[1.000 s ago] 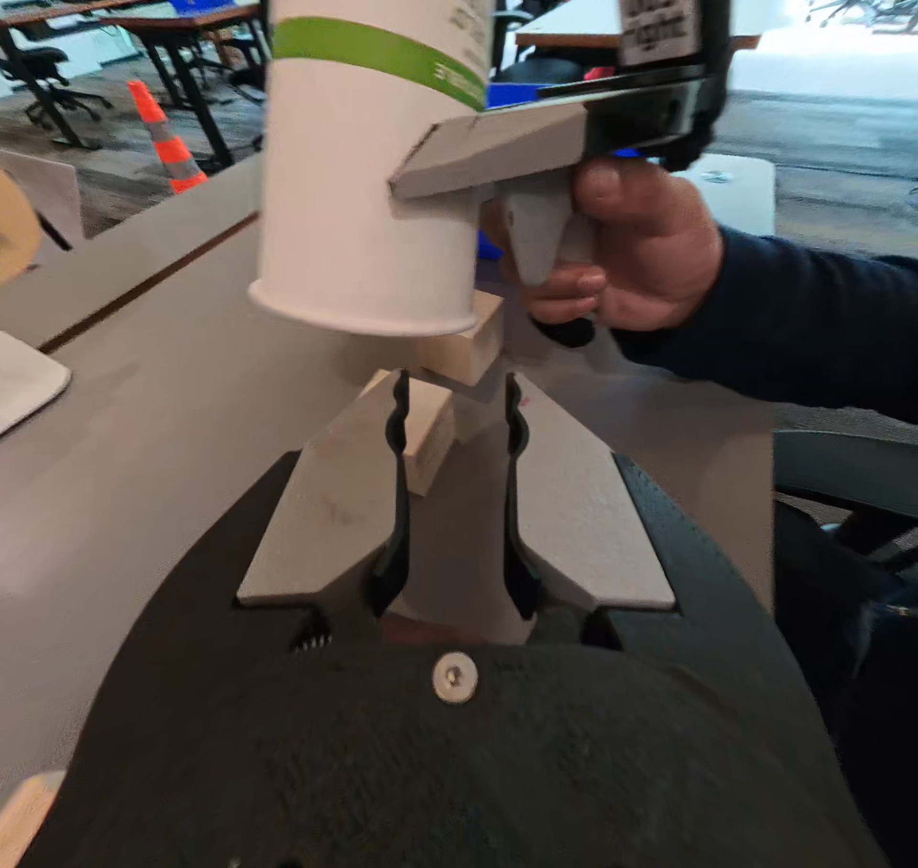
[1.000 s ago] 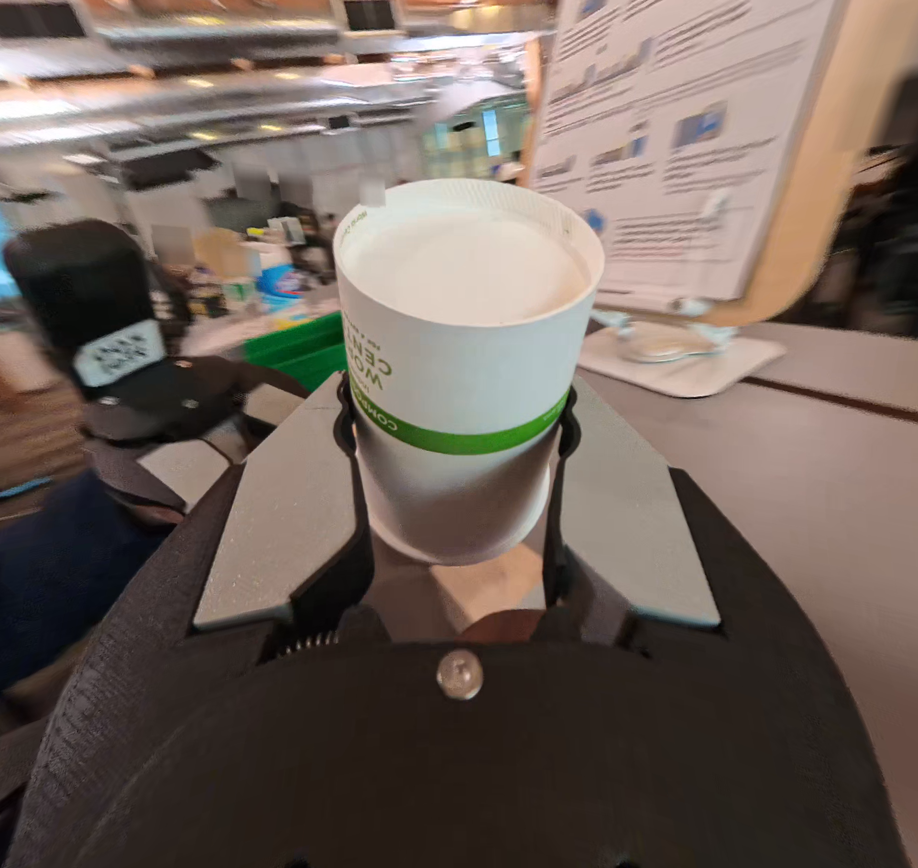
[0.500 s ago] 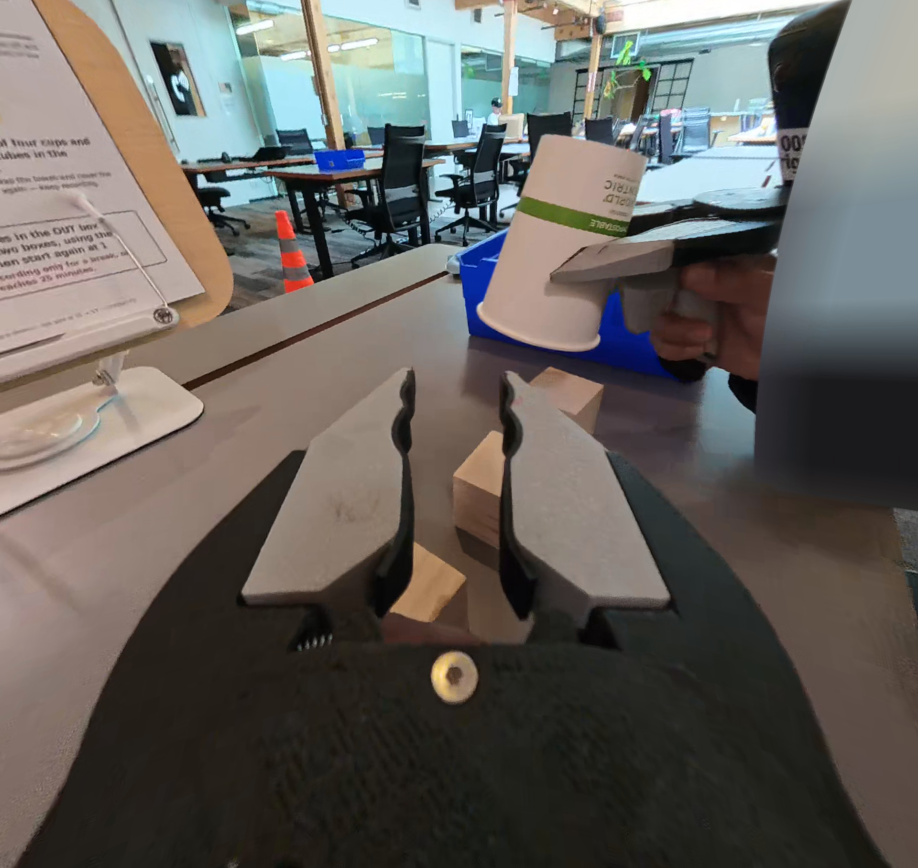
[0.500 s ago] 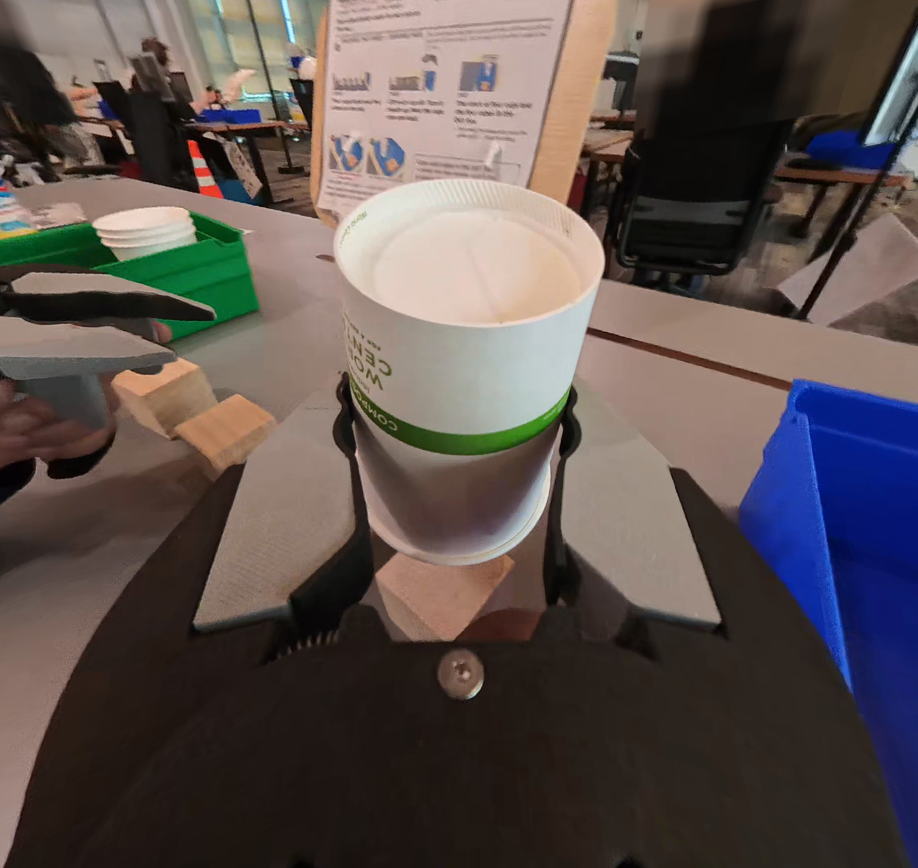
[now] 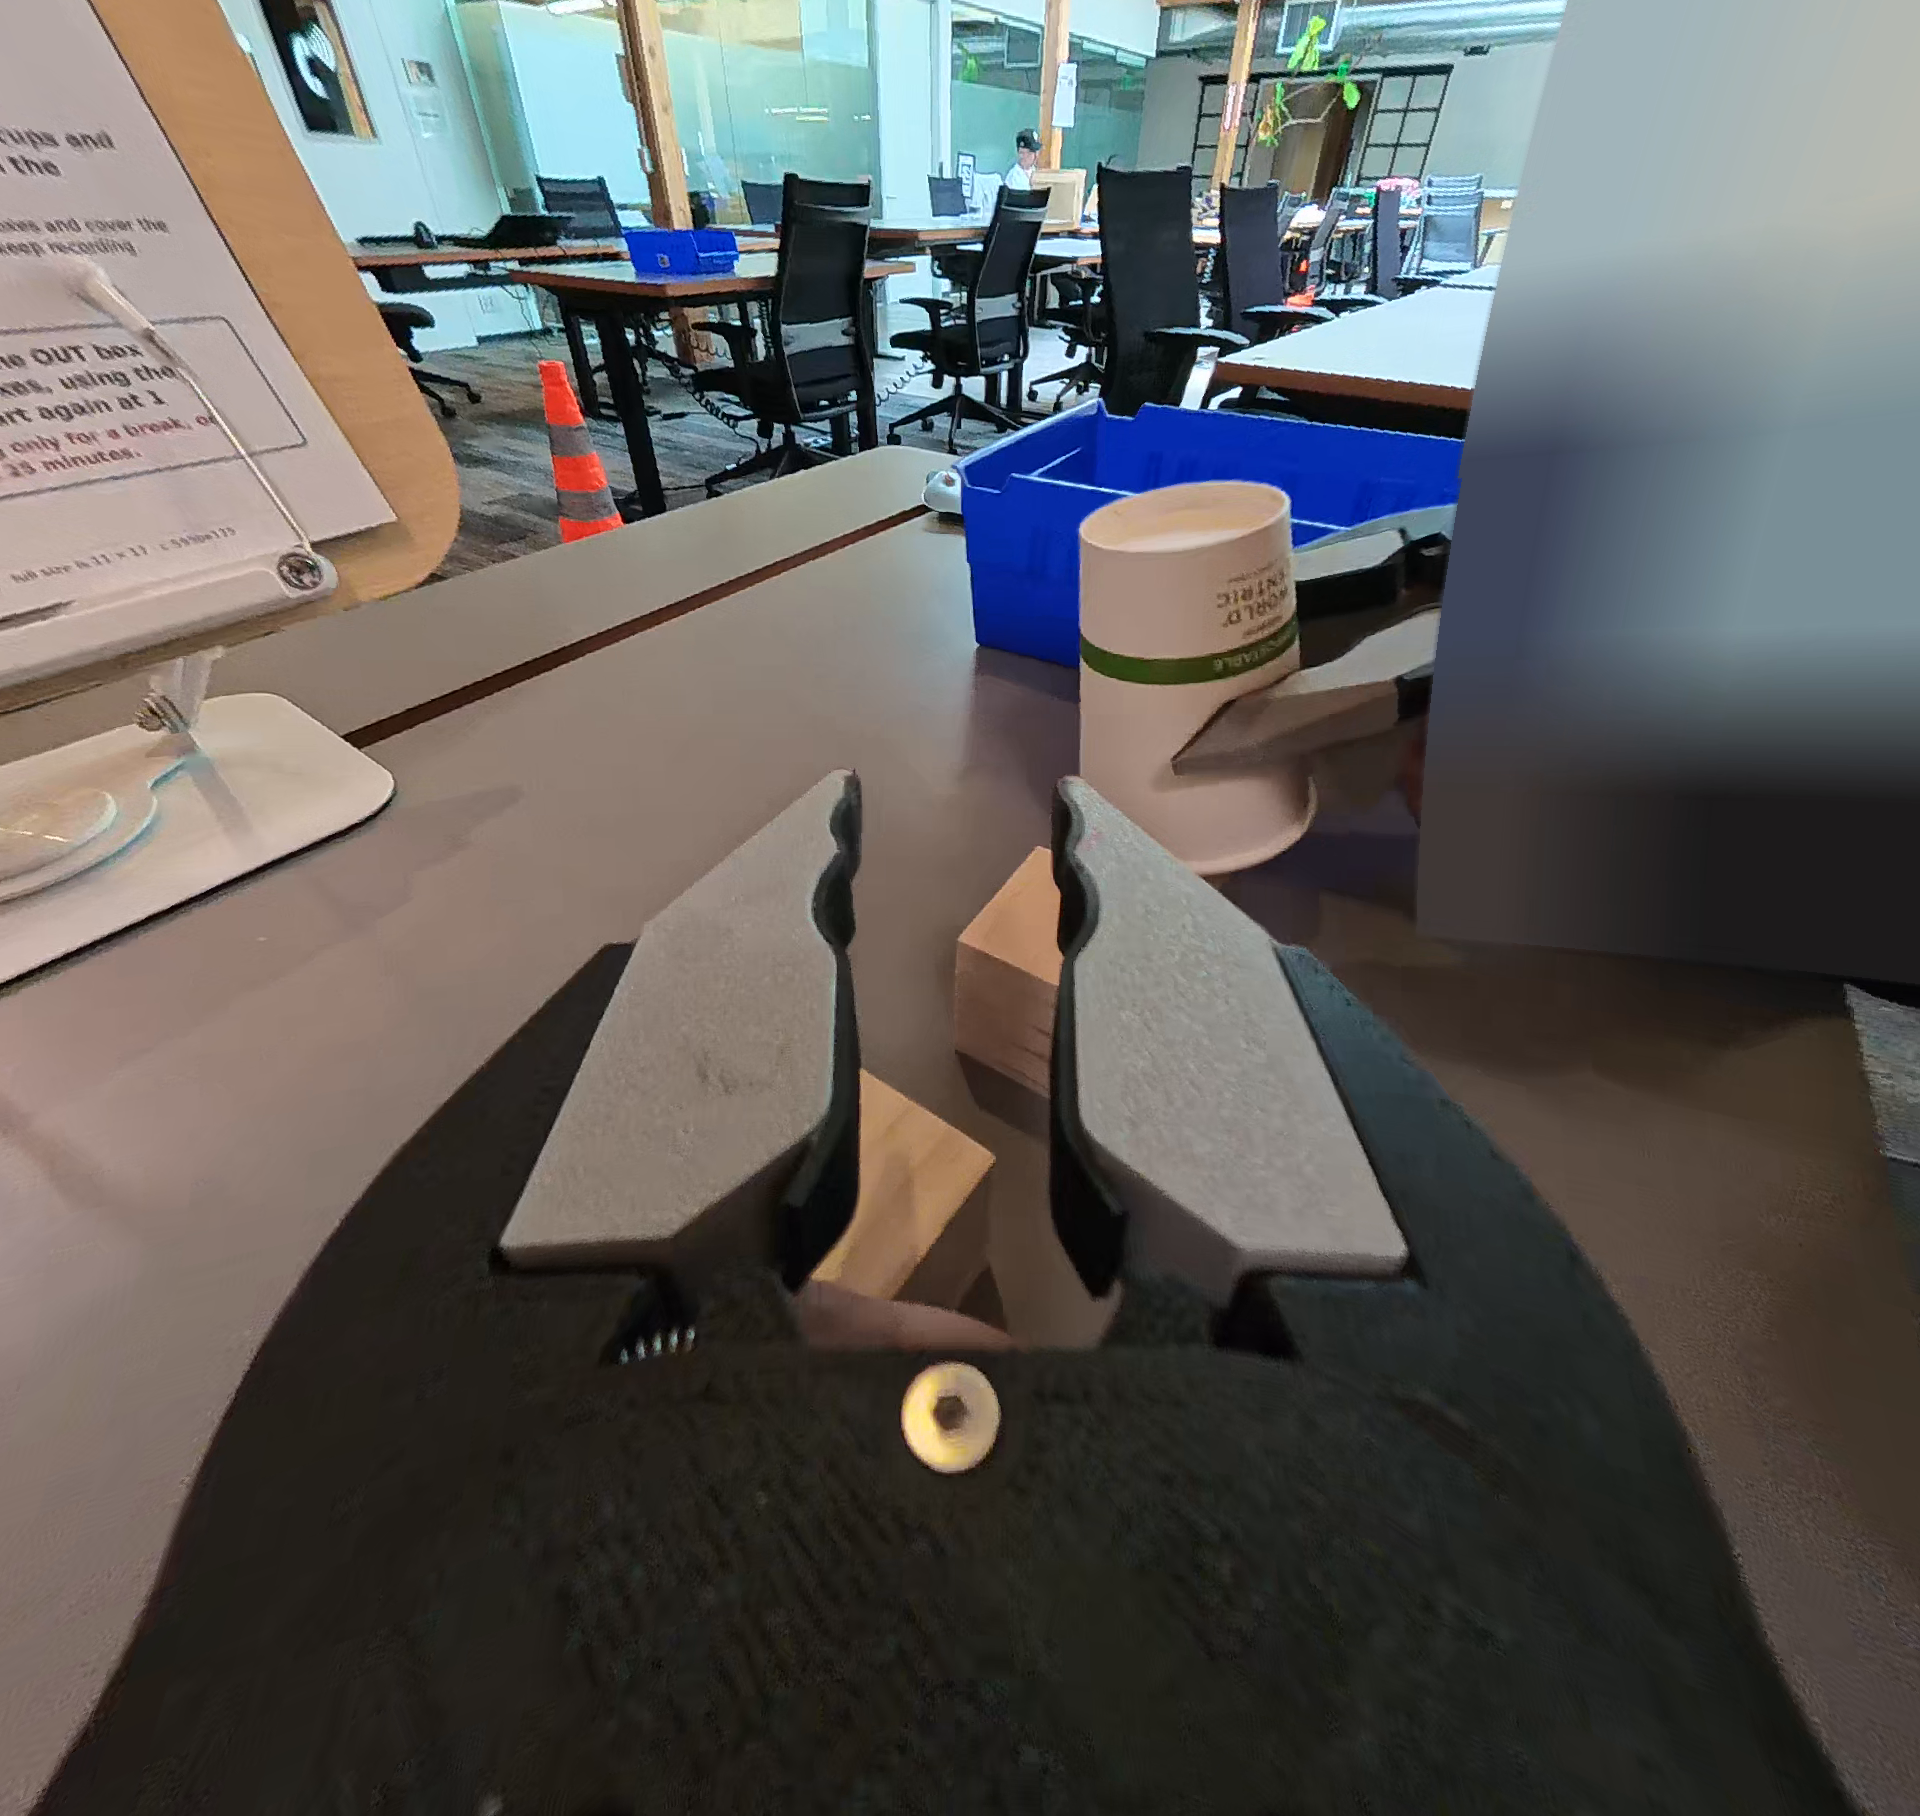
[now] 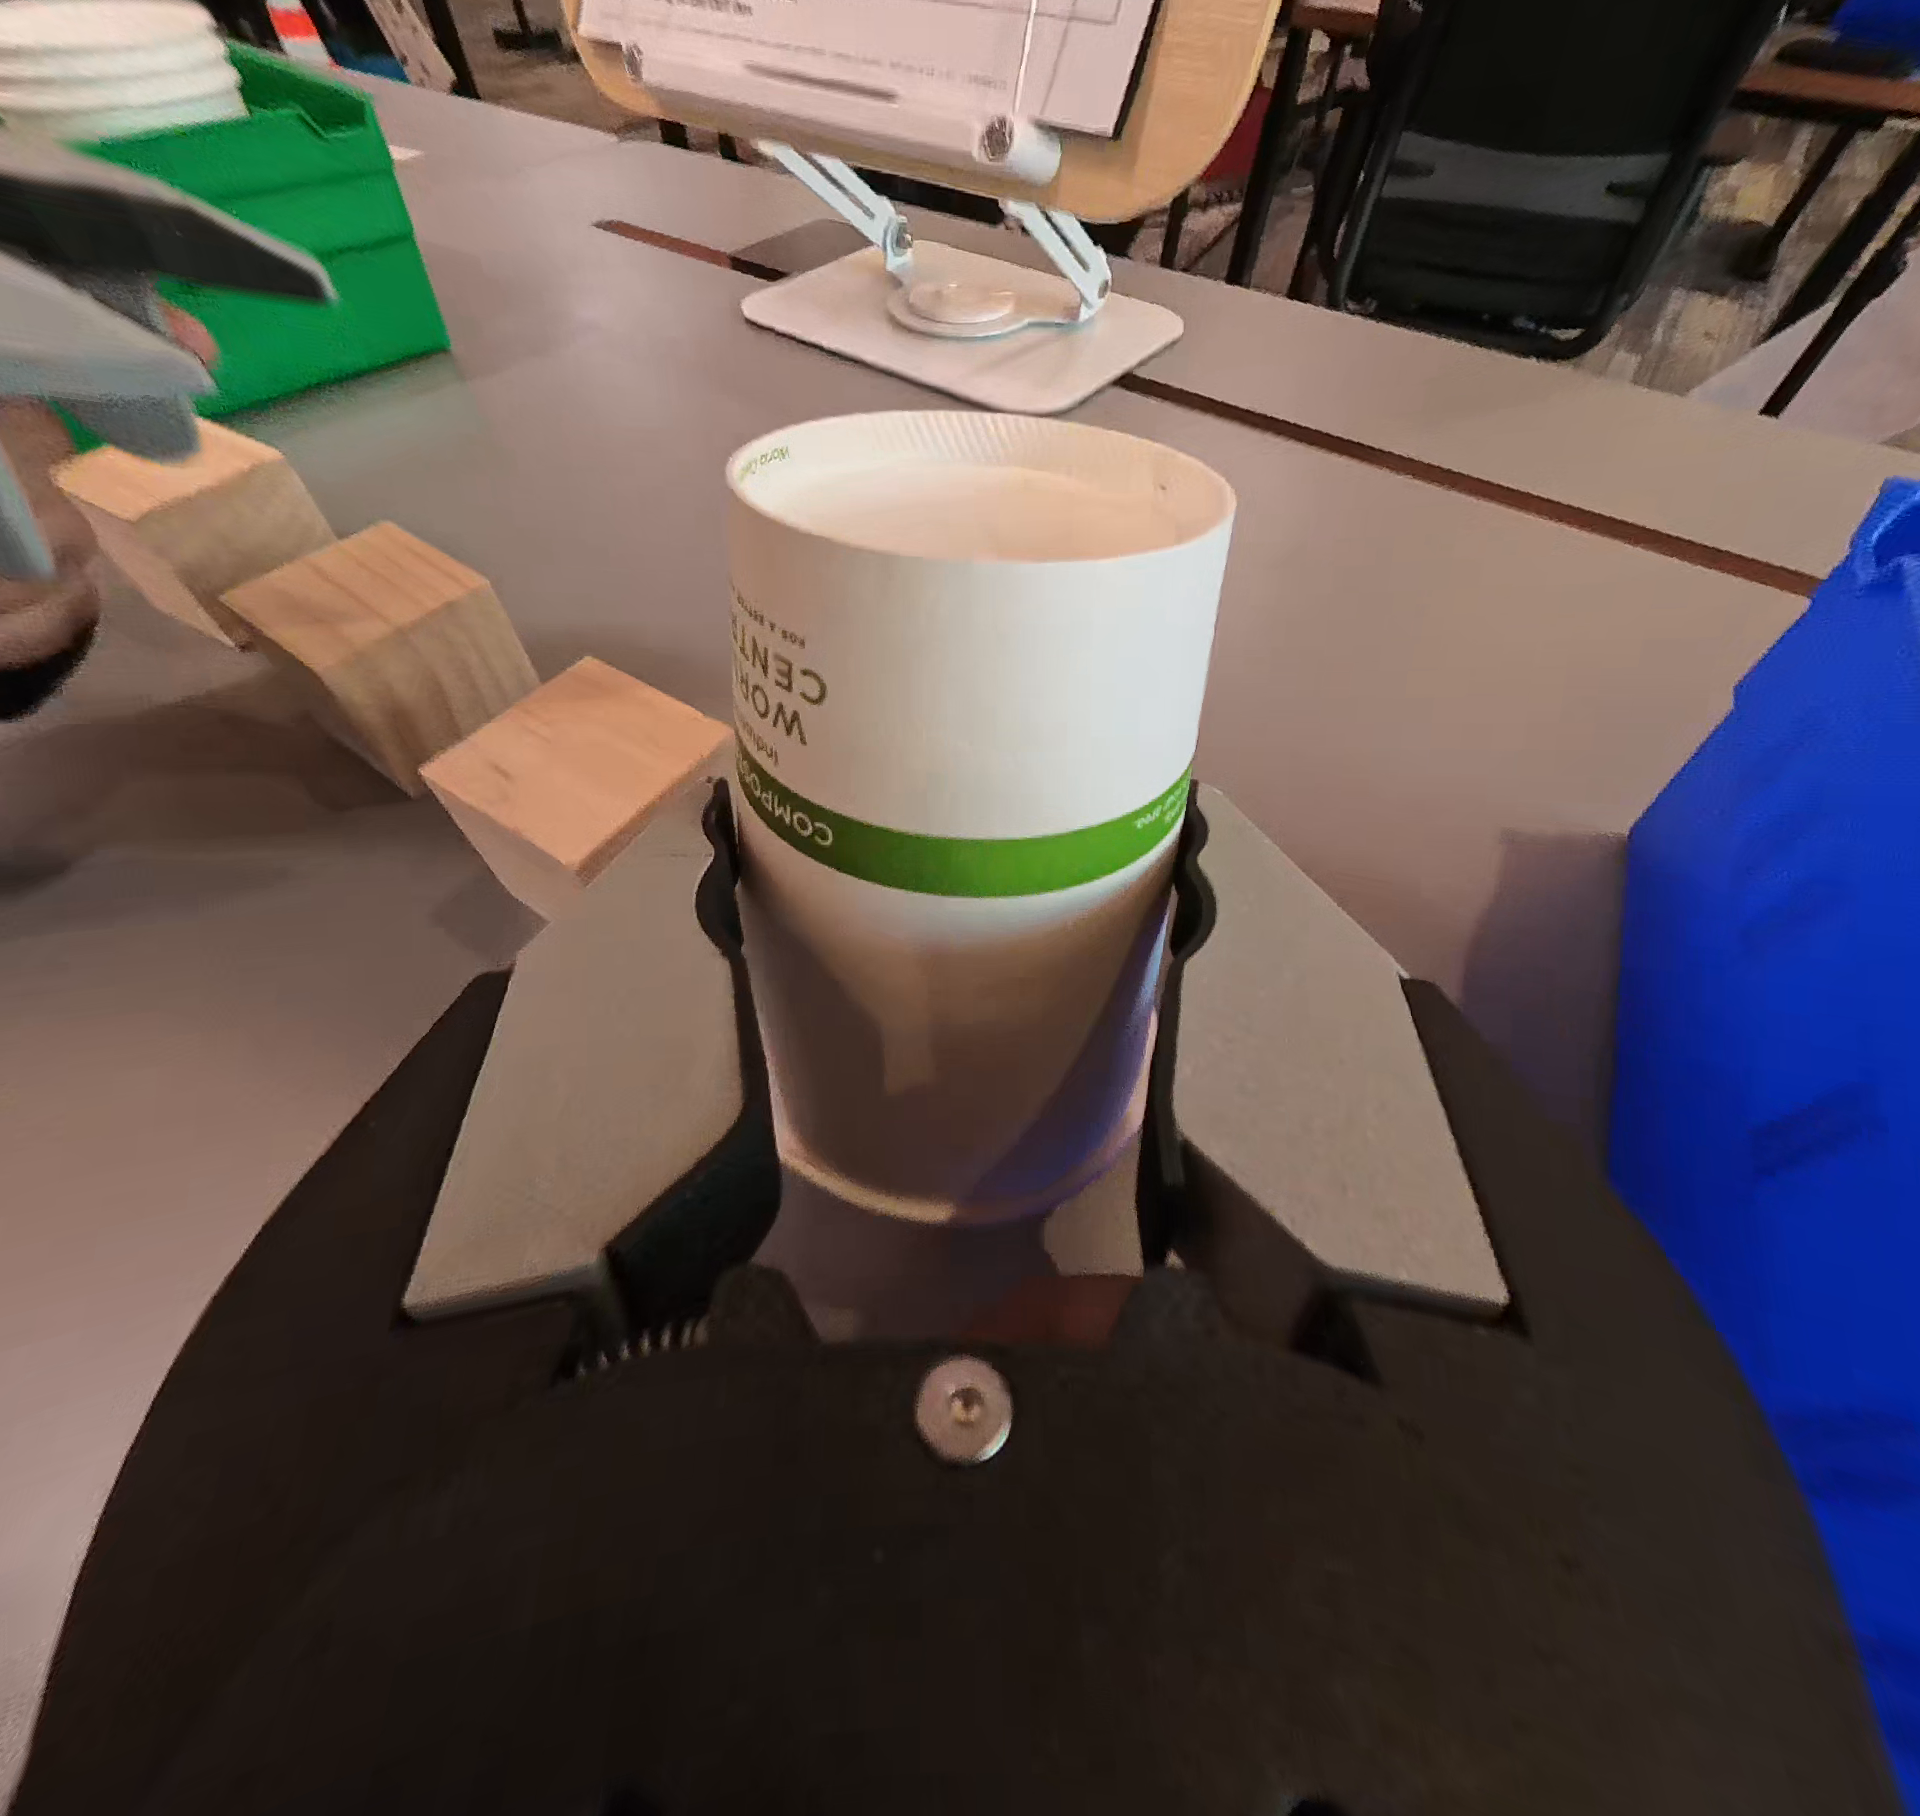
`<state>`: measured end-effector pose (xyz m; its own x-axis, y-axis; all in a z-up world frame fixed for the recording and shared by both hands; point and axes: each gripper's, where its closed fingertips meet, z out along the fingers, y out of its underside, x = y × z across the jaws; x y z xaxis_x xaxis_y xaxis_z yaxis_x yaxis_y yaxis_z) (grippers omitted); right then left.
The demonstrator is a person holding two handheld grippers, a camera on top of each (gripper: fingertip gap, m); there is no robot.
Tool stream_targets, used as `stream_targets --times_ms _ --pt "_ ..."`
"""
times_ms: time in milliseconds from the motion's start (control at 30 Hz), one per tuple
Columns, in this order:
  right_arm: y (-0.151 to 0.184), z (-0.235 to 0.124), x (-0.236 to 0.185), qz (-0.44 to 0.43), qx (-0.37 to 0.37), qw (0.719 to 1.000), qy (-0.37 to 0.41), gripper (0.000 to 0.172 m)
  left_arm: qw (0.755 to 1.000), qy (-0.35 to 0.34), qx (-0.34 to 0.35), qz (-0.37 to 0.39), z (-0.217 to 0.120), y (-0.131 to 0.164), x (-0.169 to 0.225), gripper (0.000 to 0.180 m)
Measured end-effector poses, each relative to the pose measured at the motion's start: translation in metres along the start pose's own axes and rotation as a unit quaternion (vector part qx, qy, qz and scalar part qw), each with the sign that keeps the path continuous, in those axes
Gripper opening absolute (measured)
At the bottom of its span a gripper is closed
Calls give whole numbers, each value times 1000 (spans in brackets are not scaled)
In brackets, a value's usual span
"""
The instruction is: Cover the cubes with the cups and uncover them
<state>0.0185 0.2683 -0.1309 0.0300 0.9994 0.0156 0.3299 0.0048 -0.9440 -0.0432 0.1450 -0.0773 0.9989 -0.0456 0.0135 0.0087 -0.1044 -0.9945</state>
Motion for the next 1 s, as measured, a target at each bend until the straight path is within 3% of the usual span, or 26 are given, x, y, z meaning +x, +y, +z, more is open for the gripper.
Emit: stream_targets --times_ms 133,233,367,433,533,700,833,1000 --pt "34 4 -3 5 -77 997 -6 83 1000 -16 12 14 -1 -3 -4 34" --pt "41 -5 -1 -3 -96 995 21 83 1000 -4 4 6 2 3 -2 34" --pt "19 -31 9 -52 -49 992 109 97 999 -27 -40 17 8 22 -11 34" --pt "-4 -41 2 -73 -17 989 130 111 998 -31 -49 29 10 26 -12 35" --pt "-49 -47 -19 -106 35 985 133 120 998 -20 -49 22 11 26 -8 37" --pt "-108 -34 -71 -170 102 976 86 129 998 -31 -37 31 7 22 -16 38" --pt "-118 -6 -124 -185 133 974 -15 124 999 -40 -21 29 2 17 -20 37" --pt "-113 26 -134 -204 174 963 -30 124 992 -97 -78 18 -1 37 -47 29"
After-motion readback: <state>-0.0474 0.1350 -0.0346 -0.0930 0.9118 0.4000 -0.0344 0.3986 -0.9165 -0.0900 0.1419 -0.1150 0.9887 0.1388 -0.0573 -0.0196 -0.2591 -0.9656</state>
